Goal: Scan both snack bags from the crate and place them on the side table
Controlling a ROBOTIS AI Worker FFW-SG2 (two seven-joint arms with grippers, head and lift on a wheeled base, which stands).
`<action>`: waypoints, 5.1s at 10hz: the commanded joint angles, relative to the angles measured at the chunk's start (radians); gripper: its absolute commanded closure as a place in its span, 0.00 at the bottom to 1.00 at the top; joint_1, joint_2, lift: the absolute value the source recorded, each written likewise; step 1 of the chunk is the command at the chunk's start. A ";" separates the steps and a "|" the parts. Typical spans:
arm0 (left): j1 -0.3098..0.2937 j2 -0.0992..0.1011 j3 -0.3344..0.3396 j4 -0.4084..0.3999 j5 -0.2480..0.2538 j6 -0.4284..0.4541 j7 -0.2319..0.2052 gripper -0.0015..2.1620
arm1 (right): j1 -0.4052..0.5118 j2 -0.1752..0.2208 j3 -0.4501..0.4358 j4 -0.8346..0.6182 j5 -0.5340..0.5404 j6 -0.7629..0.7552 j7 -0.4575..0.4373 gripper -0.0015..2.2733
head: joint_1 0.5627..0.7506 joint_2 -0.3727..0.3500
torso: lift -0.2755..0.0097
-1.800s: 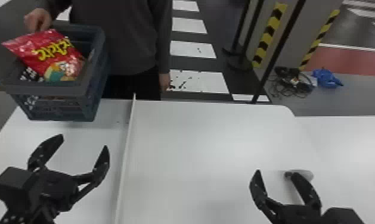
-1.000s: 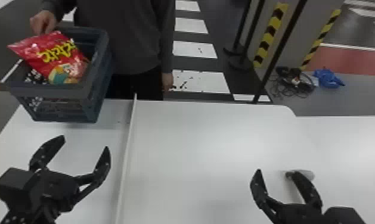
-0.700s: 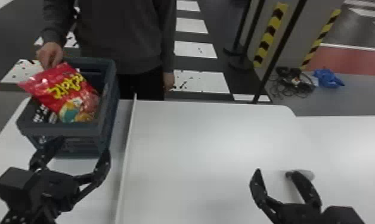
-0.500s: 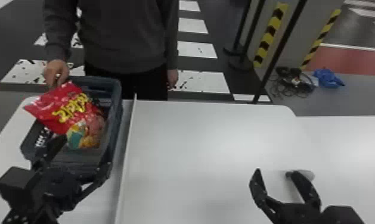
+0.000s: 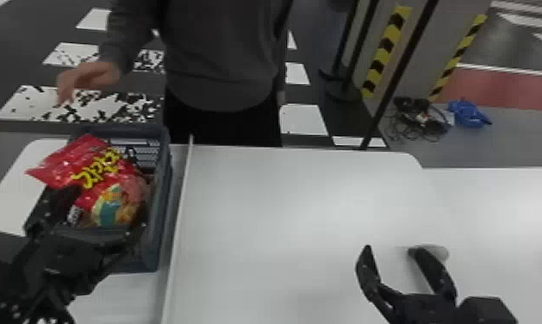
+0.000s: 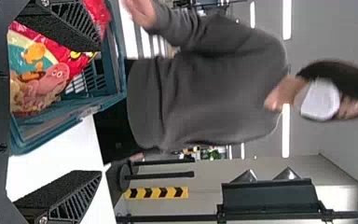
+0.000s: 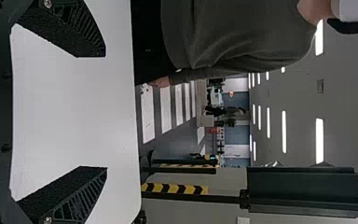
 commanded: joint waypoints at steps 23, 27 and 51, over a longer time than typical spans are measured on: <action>-0.366 -0.003 0.258 0.236 0.097 0.417 -0.201 0.22 | -0.003 0.001 0.002 0.002 0.007 0.009 0.000 0.03 | 0.70 0.53 | 0.62; -0.318 -0.003 0.235 0.101 0.106 0.429 -0.220 0.81 | -0.001 0.001 0.004 0.000 0.005 0.009 0.000 0.03 | 0.70 0.50 | 0.62; -0.308 -0.003 -0.034 0.073 0.444 0.537 -0.293 0.99 | 0.014 0.001 0.010 -0.020 0.025 0.009 0.000 0.03 | 0.70 0.18 | 0.62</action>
